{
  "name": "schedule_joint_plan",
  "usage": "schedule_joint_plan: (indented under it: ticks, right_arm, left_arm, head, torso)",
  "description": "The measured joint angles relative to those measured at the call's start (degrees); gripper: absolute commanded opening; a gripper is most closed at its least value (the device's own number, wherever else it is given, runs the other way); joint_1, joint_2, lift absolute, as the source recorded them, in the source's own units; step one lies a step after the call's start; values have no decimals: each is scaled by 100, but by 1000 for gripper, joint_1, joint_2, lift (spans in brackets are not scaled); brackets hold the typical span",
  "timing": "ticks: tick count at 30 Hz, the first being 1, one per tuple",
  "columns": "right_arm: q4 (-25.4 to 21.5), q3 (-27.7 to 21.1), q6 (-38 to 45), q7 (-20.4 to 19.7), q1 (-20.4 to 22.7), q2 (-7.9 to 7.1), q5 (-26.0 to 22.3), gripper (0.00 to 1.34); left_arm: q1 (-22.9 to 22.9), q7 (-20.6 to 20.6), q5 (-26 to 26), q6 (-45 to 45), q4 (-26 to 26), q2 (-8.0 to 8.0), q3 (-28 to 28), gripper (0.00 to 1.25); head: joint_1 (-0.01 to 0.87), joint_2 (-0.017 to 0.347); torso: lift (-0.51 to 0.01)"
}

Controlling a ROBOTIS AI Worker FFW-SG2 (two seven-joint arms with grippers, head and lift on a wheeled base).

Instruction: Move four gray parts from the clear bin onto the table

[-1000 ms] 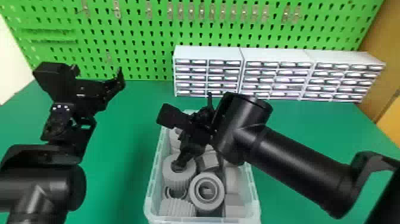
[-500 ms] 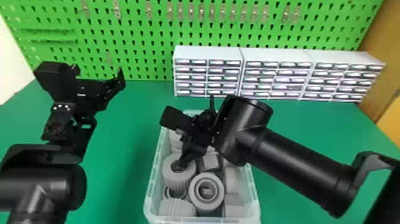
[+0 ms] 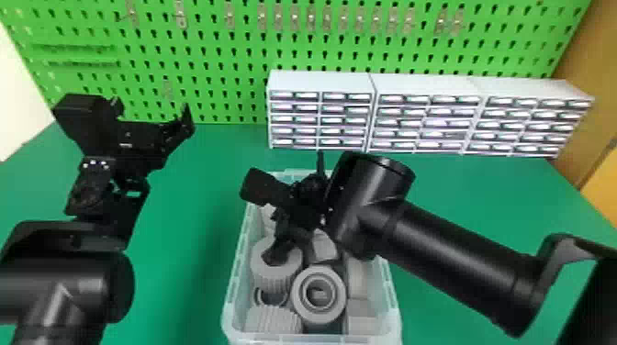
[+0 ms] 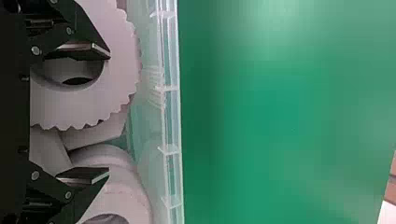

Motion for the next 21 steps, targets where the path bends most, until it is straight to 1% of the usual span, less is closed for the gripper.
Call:
schedule_joint_plan:
  ticks: [8,12,17,21]
  right_arm:
    - [153,81,-136,-39,36,2,-132,948]
    - [210,95,-174,-85,59,2,-147,928]
    - [257,100,-201,-127,77,2,-155,868]
    - [280,110,-205,-142,81,2,-161,864]
  left_arm:
    - [0,0,0,-4,0,0,7,1158]
    - [-5,2,0,-4,0,0,8,1158]
    - [-16,9,0,-5,0,0,2,1158]
    - [-18,9,0,-5,0,0,1,1158]
  head:
    - [686,26]
    - [686,26]
    - [686,26]
    - [686,26]
  torso:
    - [-50]
    - [-50]
    - [-50]
    - [-50]
